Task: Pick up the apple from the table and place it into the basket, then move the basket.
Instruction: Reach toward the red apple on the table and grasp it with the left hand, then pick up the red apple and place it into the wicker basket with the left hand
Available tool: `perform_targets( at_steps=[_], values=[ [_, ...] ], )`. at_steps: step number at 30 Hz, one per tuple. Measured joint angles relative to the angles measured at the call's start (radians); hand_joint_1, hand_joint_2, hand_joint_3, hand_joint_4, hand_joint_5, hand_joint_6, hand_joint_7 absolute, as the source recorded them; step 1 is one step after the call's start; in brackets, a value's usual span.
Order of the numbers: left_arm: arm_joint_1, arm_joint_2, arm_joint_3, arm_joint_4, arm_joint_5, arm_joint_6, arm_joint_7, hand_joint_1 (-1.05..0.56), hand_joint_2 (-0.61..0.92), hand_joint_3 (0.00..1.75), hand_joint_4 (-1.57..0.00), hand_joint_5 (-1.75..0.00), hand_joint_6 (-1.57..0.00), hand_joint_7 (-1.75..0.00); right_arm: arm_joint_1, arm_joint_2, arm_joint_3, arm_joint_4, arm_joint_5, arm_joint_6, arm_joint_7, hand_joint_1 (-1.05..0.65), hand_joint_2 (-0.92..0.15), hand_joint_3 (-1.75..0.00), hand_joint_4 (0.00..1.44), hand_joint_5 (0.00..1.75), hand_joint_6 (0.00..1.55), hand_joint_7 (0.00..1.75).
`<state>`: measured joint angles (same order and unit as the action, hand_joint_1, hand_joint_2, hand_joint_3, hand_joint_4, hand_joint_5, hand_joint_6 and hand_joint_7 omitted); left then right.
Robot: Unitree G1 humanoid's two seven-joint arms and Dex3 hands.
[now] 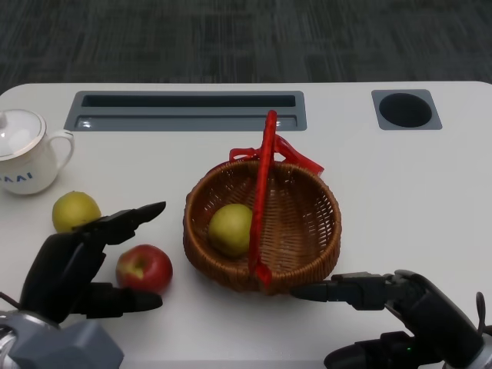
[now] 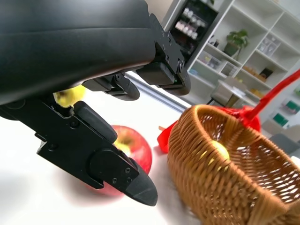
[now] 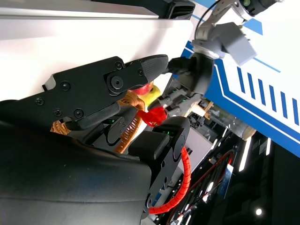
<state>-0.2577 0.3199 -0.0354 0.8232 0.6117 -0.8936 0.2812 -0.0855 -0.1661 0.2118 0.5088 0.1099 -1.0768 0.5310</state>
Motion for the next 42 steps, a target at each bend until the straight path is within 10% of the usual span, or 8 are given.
perform_targets(
  at_steps=[24,42],
  values=[
    [-0.186,0.014,-0.246,0.370,0.029,0.094,0.197,-0.53,0.65,0.01,-0.60,-0.03,-0.55,-0.02,0.007,-0.003,0.000,-0.018,0.003,0.011,0.005,-0.53,-0.86,0.00,0.80,0.00,0.71,0.00],
    [-0.220,-0.041,-0.222,0.410,-0.112,0.066,0.146,-0.11,0.80,0.01,-1.27,-0.06,-1.10,-0.04,0.017,-0.001,0.000,-0.035,0.006,0.011,0.004,-0.54,-0.88,0.00,0.80,0.00,0.72,0.00]
  ],
)
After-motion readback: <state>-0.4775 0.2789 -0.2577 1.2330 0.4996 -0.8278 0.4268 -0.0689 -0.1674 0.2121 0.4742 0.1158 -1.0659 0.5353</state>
